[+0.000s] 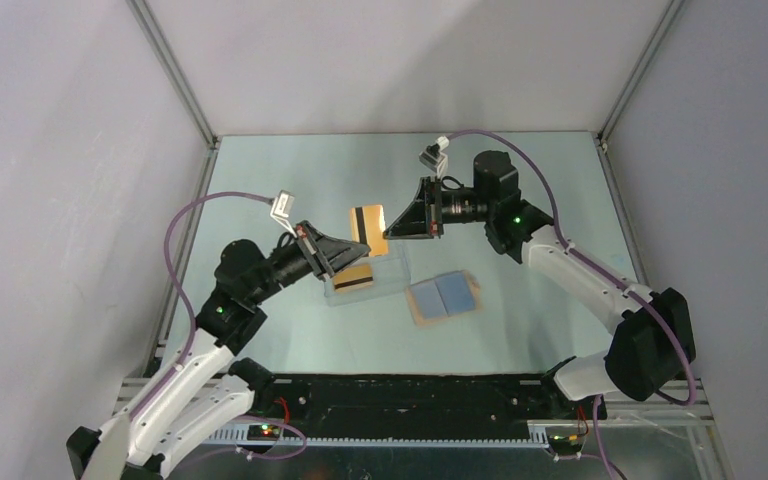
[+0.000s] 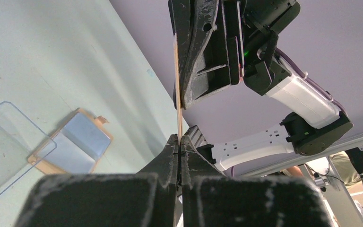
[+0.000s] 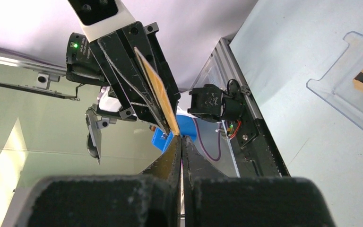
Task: Put the credit cards into the card holder
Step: Pick up the credit card from the storage box, then insert the credit card into the card holder.
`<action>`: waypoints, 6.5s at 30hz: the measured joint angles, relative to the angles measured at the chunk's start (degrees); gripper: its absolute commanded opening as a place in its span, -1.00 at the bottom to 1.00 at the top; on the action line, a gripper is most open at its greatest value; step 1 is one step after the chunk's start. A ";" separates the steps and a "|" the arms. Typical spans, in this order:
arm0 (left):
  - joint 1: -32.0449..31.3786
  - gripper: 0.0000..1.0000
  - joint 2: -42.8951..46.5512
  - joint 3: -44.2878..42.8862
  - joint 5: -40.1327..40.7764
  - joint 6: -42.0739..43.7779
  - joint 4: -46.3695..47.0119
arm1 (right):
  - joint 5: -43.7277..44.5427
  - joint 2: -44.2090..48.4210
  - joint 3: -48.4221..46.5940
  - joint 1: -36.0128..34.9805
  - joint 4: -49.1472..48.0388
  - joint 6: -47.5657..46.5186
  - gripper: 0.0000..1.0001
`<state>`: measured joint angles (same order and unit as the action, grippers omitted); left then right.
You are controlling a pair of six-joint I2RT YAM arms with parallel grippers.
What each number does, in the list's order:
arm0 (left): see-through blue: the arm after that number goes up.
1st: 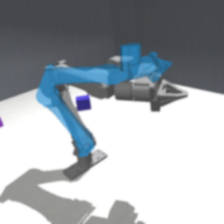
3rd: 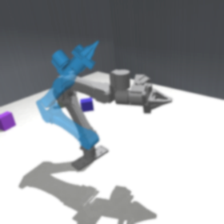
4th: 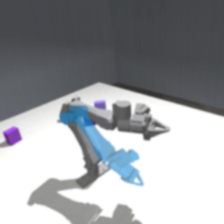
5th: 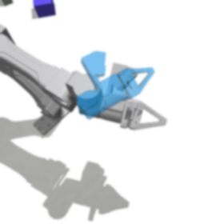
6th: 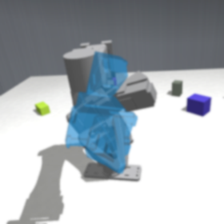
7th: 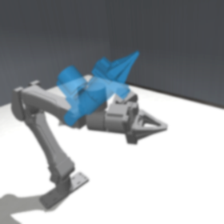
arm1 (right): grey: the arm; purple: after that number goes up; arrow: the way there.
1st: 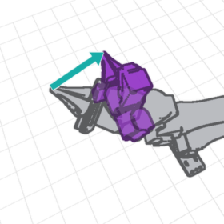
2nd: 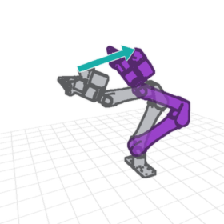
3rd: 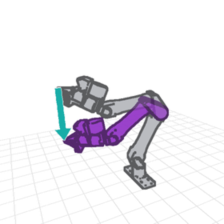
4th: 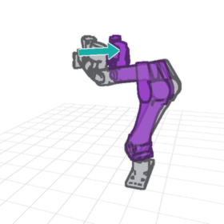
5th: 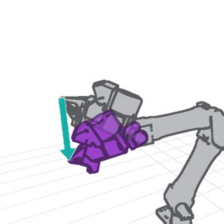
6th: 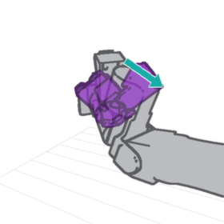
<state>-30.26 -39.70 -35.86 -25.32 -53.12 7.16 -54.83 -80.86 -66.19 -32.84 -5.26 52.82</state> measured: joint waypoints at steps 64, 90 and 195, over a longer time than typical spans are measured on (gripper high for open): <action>4.26 -0.85 -15.82 9.84 1.81 -6.05 1.01 | 2.78 -21.03 0.59 0.81 1.29 -6.62 -1.00; 5.60 0.00 -25.22 13.46 1.25 -5.31 1.33 | 2.75 -24.72 7.37 2.40 -5.95 -6.58 -1.00; -14.43 -0.52 -56.65 -20.79 13.05 7.10 -25.09 | 20.90 -3.41 23.26 19.45 21.66 -34.36 -1.00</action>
<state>-44.69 -96.36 -56.64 -12.27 -46.02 -17.93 -33.93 -84.27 -42.94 -13.39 16.40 18.46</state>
